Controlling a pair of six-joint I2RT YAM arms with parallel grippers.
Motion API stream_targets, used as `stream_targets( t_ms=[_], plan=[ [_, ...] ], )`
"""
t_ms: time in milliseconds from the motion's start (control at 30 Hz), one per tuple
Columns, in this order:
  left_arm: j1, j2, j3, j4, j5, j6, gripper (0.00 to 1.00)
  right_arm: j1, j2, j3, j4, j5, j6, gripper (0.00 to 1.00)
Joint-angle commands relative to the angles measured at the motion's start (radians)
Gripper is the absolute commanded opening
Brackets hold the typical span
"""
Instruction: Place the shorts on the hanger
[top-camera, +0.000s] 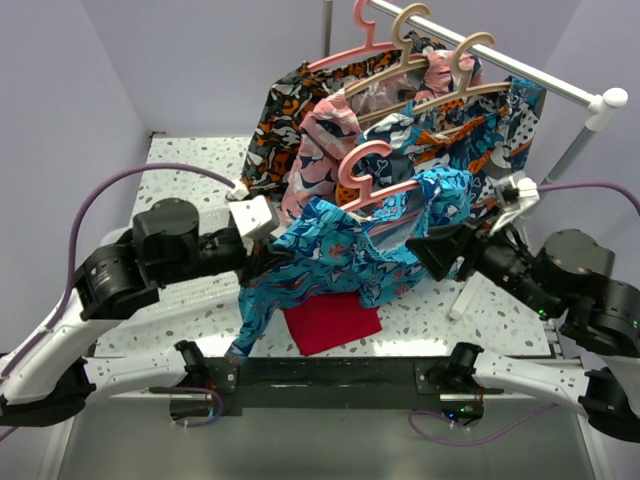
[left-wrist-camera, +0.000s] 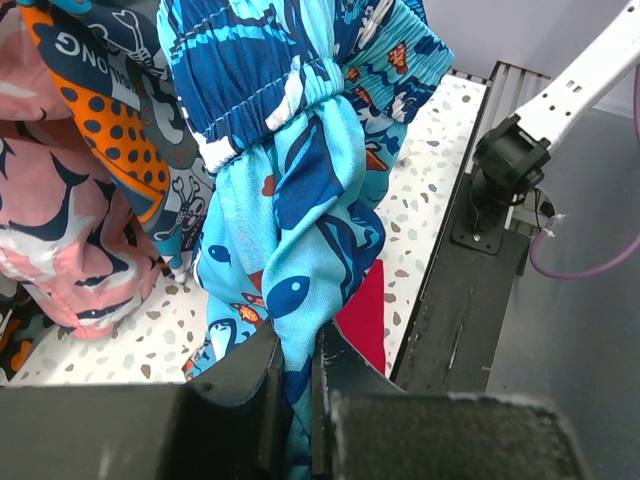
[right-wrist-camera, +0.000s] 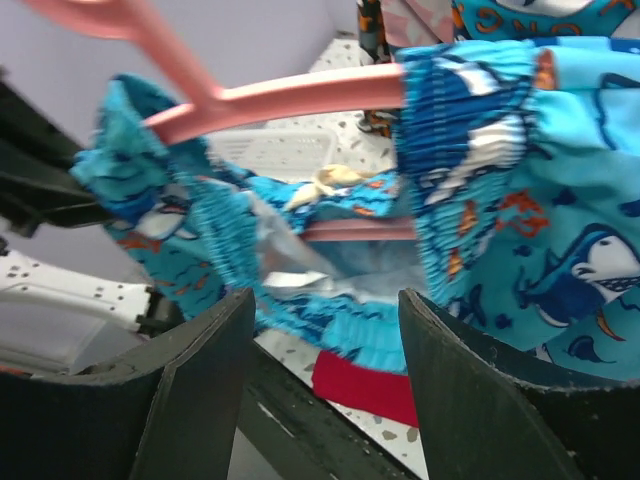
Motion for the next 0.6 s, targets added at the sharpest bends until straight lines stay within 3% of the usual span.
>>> stream_targets(
  t_ms=[0, 433, 567],
  plan=[
    [0.001, 0.074, 0.082, 0.107, -0.027, 0.021, 0.0, -0.003, -0.052, -0.014, 0.083, -0.113, -0.036, 0.63],
    [0.001, 0.244, 0.164, 0.267, 0.011, 0.013, 0.0, -0.001, -0.077, -0.069, 0.154, -0.087, 0.03, 0.64],
    [0.001, 0.306, 0.194, 0.307, -0.009, -0.011, 0.0, -0.001, -0.088, -0.09, 0.191, -0.186, 0.005, 0.64]
  ],
)
